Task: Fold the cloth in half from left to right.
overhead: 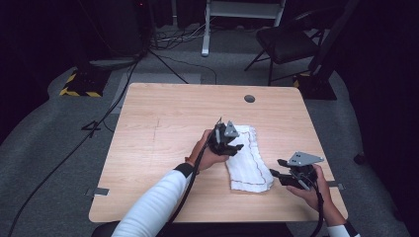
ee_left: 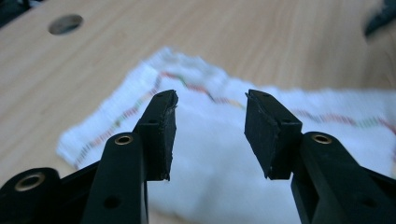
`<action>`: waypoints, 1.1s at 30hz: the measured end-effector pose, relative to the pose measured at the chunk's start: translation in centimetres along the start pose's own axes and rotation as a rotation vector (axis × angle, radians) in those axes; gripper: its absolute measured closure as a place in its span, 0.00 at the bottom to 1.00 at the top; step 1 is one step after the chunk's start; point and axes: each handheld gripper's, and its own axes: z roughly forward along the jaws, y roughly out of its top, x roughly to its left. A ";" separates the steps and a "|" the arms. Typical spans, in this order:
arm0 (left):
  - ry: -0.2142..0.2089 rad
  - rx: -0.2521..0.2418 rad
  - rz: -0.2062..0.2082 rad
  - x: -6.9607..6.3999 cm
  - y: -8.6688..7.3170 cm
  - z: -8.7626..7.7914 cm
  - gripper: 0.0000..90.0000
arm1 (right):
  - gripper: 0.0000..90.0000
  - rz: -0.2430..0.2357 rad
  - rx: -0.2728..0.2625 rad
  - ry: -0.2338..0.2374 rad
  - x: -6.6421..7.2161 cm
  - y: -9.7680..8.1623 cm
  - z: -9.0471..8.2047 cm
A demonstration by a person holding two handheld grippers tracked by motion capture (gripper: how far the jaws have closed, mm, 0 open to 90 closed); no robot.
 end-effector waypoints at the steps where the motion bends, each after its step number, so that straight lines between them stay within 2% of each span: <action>1: -0.012 0.013 -0.005 -0.5 -0.6 -0.1 0.58 | 0.55 -0.001 -0.003 -0.019 -0.2 0.0 0.0; 6: -0.058 0.064 -0.015 -2.9 -3.1 0.1 0.46 | 0.53 -0.013 0.002 0.012 -0.7 -0.2 0.9; 9: -0.084 0.095 -0.015 -4.1 -4.2 0.6 0.41 | 0.51 -0.022 0.001 0.049 -0.8 -0.4 1.1; 12: -0.086 0.118 -0.004 -4.8 -5.1 0.8 0.38 | 0.49 -0.040 0.019 0.078 -0.6 -0.6 1.5; 13: -0.086 0.104 -0.010 -4.8 -5.4 0.7 0.38 | 0.48 -0.049 0.029 0.075 -0.5 -0.6 1.6; 15: -0.097 0.117 -0.021 -4.6 -5.5 0.5 0.38 | 0.45 -0.063 0.061 0.070 -0.4 -0.8 2.0; 18: -0.119 0.109 -0.060 -4.2 -5.9 0.6 0.38 | 0.44 -0.071 0.113 0.093 -0.3 -1.2 2.7; 20: -0.122 0.107 -0.041 -4.2 -6.0 0.4 0.38 | 0.44 -0.074 0.137 0.105 -0.1 -1.5 3.2; 22: -0.127 0.115 -0.009 -4.1 -6.0 0.3 0.38 | 0.43 -0.061 0.135 0.113 0.0 -1.5 3.5; 25: -0.140 0.117 -0.024 -3.8 -6.3 0.1 0.38 | 0.41 -0.035 0.125 0.122 -0.1 -1.5 3.8; 27: -0.133 0.112 -0.017 -3.7 -6.5 -0.1 0.38 | 0.41 -0.020 0.121 0.128 0.0 -1.5 4.0; 31: -0.113 0.120 0.009 -3.8 -6.7 -0.7 0.38 | 0.43 -0.037 0.121 0.119 0.8 -1.2 4.1; 33: -0.109 0.112 0.001 -3.9 -7.0 -0.9 0.38 | 0.44 -0.052 0.123 0.118 1.3 -1.0 4.1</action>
